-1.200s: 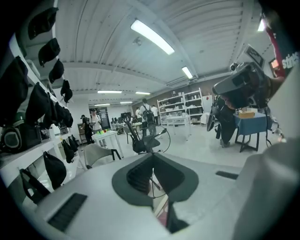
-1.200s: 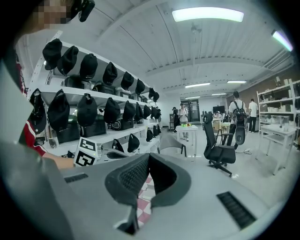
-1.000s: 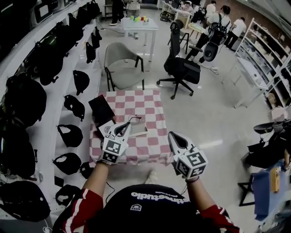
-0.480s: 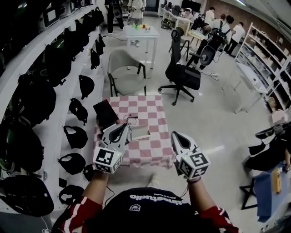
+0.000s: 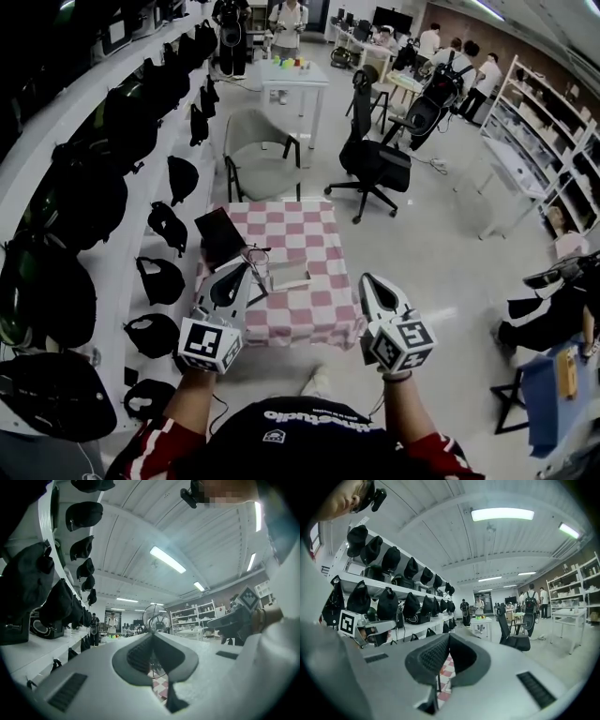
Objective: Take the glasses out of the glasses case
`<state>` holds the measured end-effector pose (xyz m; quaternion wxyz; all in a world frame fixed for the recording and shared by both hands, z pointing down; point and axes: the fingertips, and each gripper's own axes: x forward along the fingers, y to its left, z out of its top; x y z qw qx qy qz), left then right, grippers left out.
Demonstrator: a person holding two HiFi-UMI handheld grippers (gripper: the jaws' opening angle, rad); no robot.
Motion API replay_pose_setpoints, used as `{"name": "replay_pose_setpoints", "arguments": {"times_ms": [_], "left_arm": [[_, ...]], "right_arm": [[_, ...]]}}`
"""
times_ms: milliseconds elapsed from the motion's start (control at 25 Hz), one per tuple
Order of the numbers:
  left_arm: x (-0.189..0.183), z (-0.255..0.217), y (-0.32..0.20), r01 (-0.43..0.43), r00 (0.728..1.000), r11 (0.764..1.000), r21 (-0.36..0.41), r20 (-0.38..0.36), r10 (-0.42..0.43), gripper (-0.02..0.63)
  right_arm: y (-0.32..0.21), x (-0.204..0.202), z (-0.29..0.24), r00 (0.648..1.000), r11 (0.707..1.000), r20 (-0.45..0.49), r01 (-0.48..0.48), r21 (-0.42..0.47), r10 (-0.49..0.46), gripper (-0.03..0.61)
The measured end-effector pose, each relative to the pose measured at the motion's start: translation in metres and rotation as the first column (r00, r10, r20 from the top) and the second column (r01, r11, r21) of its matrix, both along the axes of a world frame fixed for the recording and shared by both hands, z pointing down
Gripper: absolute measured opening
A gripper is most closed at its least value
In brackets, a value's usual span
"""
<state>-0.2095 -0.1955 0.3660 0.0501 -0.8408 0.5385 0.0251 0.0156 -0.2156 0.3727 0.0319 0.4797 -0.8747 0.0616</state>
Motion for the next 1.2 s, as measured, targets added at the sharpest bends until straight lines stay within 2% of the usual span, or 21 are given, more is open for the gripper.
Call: {"name": "replay_pose_setpoints", "arguments": {"times_ms": [200, 360, 520, 1000, 1200], "left_arm": [[-0.003, 0.002, 0.006, 0.007, 1.000, 0.999, -0.033, -0.025, -0.008, 0.012], [0.002, -0.001, 0.009, 0.018, 0.999, 0.999, -0.029, -0.032, -0.019, 0.012], [0.011, -0.008, 0.010, 0.034, 0.997, 0.999, -0.032, -0.064, -0.036, 0.012], [0.039, -0.026, 0.018, 0.126, 0.990, 0.992, 0.013, -0.065, -0.125, 0.012], [0.048, -0.027, 0.021, 0.131, 0.988, 0.991, -0.007, -0.085, -0.131, 0.012]], "right_arm": [[0.004, 0.001, -0.003, 1.000, 1.000, -0.002, -0.010, -0.003, 0.010, 0.002], [0.003, 0.002, -0.010, 1.000, 1.000, 0.014, 0.000, -0.004, 0.000, 0.002], [-0.001, 0.013, -0.010, 1.000, 1.000, -0.012, 0.024, 0.014, -0.024, 0.002], [-0.006, 0.059, -0.016, 0.999, 0.998, 0.013, 0.037, 0.050, -0.038, 0.002], [-0.009, 0.068, -0.026, 0.999, 0.997, 0.035, 0.032, 0.071, -0.034, 0.002]]}}
